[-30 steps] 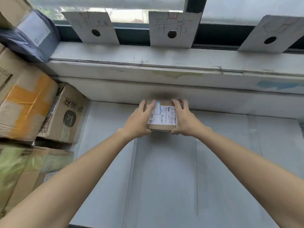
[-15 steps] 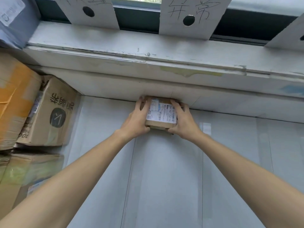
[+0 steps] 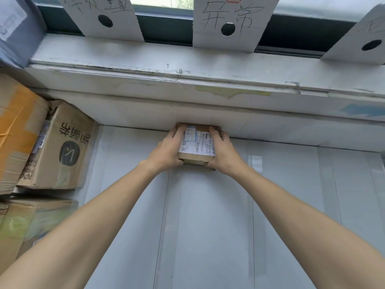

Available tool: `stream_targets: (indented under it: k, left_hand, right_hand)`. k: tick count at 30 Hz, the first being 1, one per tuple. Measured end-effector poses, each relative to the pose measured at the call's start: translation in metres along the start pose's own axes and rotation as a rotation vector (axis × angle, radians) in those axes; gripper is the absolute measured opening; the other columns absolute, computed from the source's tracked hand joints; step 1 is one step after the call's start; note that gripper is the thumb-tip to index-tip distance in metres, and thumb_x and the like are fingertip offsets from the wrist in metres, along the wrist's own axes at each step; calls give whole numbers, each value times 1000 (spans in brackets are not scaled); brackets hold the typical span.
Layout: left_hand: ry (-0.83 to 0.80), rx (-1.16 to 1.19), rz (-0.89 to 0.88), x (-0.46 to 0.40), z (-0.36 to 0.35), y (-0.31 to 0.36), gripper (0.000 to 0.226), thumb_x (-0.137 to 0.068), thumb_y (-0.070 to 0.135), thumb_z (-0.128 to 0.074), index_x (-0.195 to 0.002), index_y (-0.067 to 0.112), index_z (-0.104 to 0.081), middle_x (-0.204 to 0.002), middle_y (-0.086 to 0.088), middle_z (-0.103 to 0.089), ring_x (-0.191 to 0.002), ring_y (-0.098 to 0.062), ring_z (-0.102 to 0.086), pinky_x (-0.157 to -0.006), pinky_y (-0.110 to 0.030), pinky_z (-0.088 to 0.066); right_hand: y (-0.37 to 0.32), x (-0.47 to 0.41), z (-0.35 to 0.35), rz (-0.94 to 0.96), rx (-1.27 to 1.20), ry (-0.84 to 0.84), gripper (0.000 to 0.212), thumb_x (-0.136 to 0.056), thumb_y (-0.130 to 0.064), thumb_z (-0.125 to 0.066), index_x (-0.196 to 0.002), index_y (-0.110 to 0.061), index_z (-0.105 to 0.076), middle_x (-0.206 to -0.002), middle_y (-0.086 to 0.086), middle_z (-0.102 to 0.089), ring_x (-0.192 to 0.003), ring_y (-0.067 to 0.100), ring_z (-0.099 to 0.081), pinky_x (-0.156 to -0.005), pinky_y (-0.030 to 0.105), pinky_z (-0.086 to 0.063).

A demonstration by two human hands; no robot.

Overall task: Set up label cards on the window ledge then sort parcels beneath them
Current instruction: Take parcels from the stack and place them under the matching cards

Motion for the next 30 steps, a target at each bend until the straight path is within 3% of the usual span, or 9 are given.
stream_targets:
  k: [3,5,9,14,17,21,25,30]
  left_hand:
    - [-93,-24,5,3,-3,3,124,-63,16,-86,-153,30,-2,-160,-3,-5,-130,-42,-44,-97,-48,-49]
    - [-92,-36,41,9,-2,5,129,-64,15,-86,-155,28,5,-162,-7,7,-136,-45,-38,-101,-50,-47]
    - [-29,-113,5,37,6,20,116,-70,8,-80,-155,28,-4,-162,-8,4,-125,-41,-47,-91,-42,-51]
    - [-92,-237,-3,88,12,27,113,-81,8,-75,-158,30,4,-164,-12,12,-148,-34,-19,-100,-37,-46]
    - [-81,-319,-15,114,30,33,108,-82,9,-76,-158,31,-1,-165,-10,12,-151,-30,-11,-98,-35,-47]
    - [15,-385,-29,138,74,40,106,-83,18,-77,-158,32,-3,-166,-5,1,-152,-27,-9,-113,-43,-37]
    - [94,-486,-50,171,121,48,106,-81,23,-77,-158,35,-4,-165,-2,-11,-150,-24,-16,-119,-41,-28]
    - [176,-539,-68,236,166,54,102,-84,27,-75,-157,36,-5,-164,-4,-16,-150,-24,-17,-117,-39,-25]
  right_hand:
    - [-3,3,3,-23,70,-47,135,-62,-20,-93,-160,-21,1,-164,12,-9,-140,39,-38,-109,45,-43]
    - [-3,9,10,-60,81,-51,139,-62,-26,-94,-159,-23,6,-161,14,-18,-138,39,-40,-108,43,-42]
    - [-3,33,22,-49,110,-47,132,-67,-32,-92,-159,-26,3,-158,14,-24,-137,40,-41,-108,46,-42]
    - [-9,71,30,-27,225,-133,122,-74,-25,-86,-159,-25,1,-159,16,-19,-131,38,-48,-97,40,-48]
    - [-30,85,44,19,253,-136,122,-77,-24,-84,-159,-31,6,-148,14,-31,-118,35,-53,-83,36,-50]
    - [-82,101,71,143,241,-75,121,-79,-26,-81,-157,-39,10,-133,11,-41,-103,29,-54,-84,36,-49]
    - [-139,129,84,269,270,-27,117,-81,-28,-79,-157,-39,8,-137,11,-39,-112,32,-55,-93,40,-49]
    - [-201,177,90,384,317,19,116,-81,-22,-80,-157,-41,5,-144,8,-36,-114,29,-56,-94,37,-49]
Point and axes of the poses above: each hand's wrist, its own x-axis away from the middle knuckle, its own z-axis out of the back of the hand, y = z × x, the point moved 6 cm from there along -x, towards the middle knuckle
